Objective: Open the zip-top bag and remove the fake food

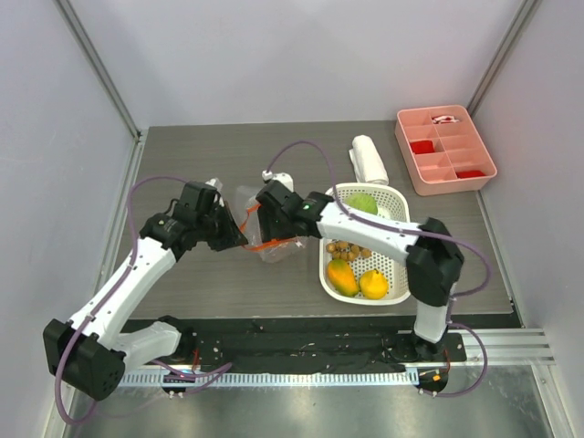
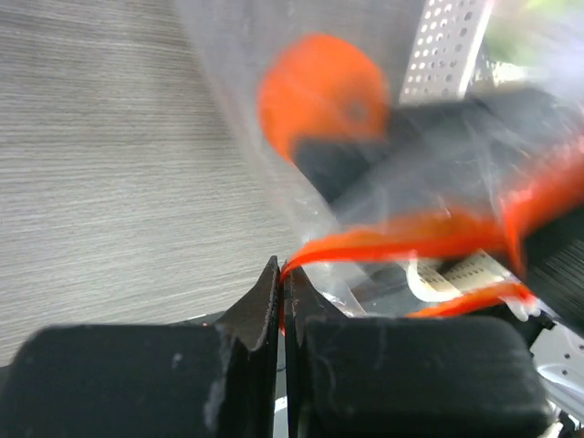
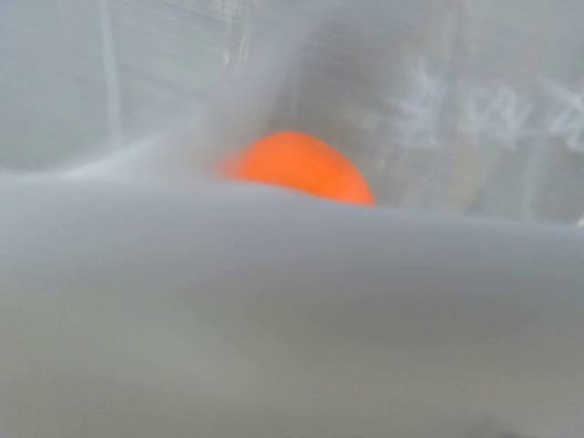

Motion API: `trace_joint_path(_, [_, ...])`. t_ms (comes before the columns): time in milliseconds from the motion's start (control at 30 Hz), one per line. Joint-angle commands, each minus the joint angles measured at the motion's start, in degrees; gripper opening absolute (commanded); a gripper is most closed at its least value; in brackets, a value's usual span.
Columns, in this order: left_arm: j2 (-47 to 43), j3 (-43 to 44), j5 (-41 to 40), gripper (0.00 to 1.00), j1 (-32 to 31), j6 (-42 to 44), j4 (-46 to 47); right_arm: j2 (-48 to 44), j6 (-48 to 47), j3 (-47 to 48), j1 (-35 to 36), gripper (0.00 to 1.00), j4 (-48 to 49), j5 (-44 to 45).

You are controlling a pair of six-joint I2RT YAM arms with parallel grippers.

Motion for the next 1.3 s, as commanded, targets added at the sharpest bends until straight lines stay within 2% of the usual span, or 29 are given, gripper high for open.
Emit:
trace_joint_path(0, [0.78, 0.29, -1.25, 0.00, 0.34, 1.12, 1.33, -11.19, -1.28, -0.07, -0.49, 0.01, 1.34, -4.59])
trace_joint_path(200, [1.57, 1.60, -1.86, 0.00, 0.34, 1.64, 0.99, -14.28, 0.30, 0.54, -2.33, 0.01, 2.92, -11.35])
trace_joint_path(267, [0.96, 3.01, -2.74, 0.00, 0.34, 1.99, -0.24, -13.57, 3.45, 2.20, -4.79, 0.01, 1.09, -17.67])
trace_joint_path(400, [-0.97, 4.41, -3.45, 0.00, 0.34, 2.79, -0.07, -12.86, 12.32, 4.23, -7.52, 0.01, -4.10, -21.82])
trace_joint_path(467, [-1.24, 4.59, -0.39, 0.00, 0.34, 2.09, 0.02, -14.87, 16.02, 1.27, -7.61, 0.01, 1.92, -19.98])
trace_joint_path(533, [-1.68, 4.33, 4.34, 0.00, 0.34, -0.37, 0.89, -14.02, 14.99, -0.16, -7.52, 0.01, 7.30, -21.55])
trace_joint_path(600, [-2.99, 5.99, 5.86, 0.00, 0.26, -1.52, 2.21, -10.17, 10.08, 3.08, -7.26, 0.01, 4.17, -22.09])
trace_joint_path(833, [-1.34, 15.57, 2.53, 0.00, 0.26, 0.23, -0.59, -11.20, -1.44, -2.36, -3.83, 0.01, 0.83, -18.76])
trace_joint_path(1000, [-0.01, 16.46, 0.95, 0.00, 0.26, 0.58, -1.37, -11.90, -9.26, -2.27, -0.05, 0.01, -1.30, -14.27])
trace_joint_path(1100, [1.31, 17.69, 0.07, 0.00, 0.26, 2.34, -2.27, -12.86, -10.68, -0.78, 1.09, 0.01, -2.09, -10.15])
trace_joint_path(1267, [3.94, 15.76, 2.52, 0.00, 0.26, 3.05, -5.86, -18.30, -12.17, -1.22, 1.10, 0.01, 4.14, -7.68])
